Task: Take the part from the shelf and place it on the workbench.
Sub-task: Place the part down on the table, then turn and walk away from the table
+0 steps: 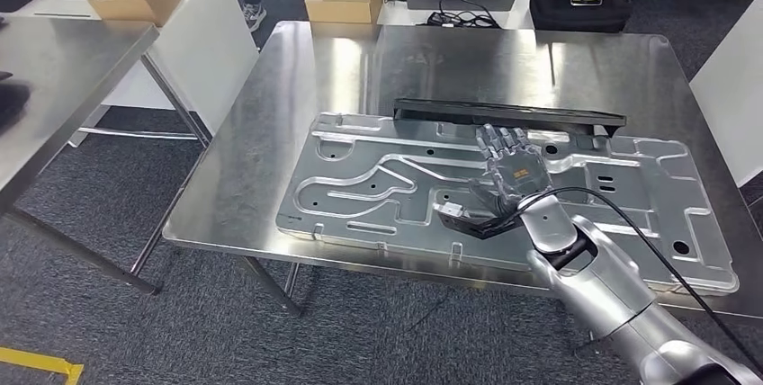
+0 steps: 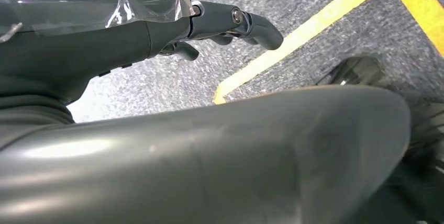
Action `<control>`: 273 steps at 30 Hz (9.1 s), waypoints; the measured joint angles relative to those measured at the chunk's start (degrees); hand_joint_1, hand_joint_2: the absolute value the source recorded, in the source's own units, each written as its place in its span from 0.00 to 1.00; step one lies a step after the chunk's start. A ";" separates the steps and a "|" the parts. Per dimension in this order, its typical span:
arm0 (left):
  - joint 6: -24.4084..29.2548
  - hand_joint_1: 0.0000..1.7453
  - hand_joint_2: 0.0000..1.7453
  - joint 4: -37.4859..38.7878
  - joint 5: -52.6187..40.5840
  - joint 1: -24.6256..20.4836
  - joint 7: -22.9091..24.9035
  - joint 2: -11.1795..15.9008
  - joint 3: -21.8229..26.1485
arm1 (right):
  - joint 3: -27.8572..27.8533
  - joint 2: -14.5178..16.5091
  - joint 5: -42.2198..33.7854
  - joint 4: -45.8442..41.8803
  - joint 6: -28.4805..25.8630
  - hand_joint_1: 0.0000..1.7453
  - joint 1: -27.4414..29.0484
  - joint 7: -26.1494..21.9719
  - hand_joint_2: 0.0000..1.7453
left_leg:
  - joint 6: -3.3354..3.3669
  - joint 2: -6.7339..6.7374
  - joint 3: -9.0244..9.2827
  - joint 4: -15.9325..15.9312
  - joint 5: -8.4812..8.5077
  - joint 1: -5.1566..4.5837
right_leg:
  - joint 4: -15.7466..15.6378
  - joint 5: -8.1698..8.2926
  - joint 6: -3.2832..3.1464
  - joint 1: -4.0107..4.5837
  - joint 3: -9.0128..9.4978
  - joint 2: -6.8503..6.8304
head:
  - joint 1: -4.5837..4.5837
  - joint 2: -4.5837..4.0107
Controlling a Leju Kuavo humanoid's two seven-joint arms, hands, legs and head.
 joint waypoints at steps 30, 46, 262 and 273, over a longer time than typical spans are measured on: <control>-0.30 0.00 0.00 0.11 -0.15 -0.79 0.34 -0.25 0.66 | 0.04 0.32 -0.95 1.67 -0.71 0.00 -0.07 -0.03 0.00 | -2.74 0.28 -1.58 6.41 0.28 1.93 | -0.90 2.59 -0.34 -0.14 -2.00 -0.39 | -0.02 0.00; 3.48 0.00 0.00 0.13 4.90 2.03 -1.08 -0.44 2.20 | -16.52 -4.89 -41.96 -1.70 -22.85 0.00 34.08 7.67 0.00 | 0.33 0.18 -1.46 -5.20 5.27 0.38 | 12.59 -3.12 0.95 0.96 -1.18 -0.10 | -0.01 0.01; 10.96 0.00 0.00 0.24 21.15 2.41 -1.99 4.46 -4.16 | -27.58 10.43 -101.72 63.21 -26.08 0.00 58.12 -0.66 0.00 | -1.62 6.50 1.64 -4.05 1.38 1.59 | 0.52 -2.08 1.53 0.73 2.02 -4.34 | -0.79 0.02; 10.55 0.00 0.00 0.24 21.18 2.56 -1.97 4.44 -5.00 | -26.83 10.26 -101.92 63.30 -25.98 0.00 57.93 -0.48 0.00 | -2.24 0.82 -6.38 14.20 -6.31 2.33 | -0.20 -0.78 -1.54 1.45 1.34 3.37 | -0.86 0.02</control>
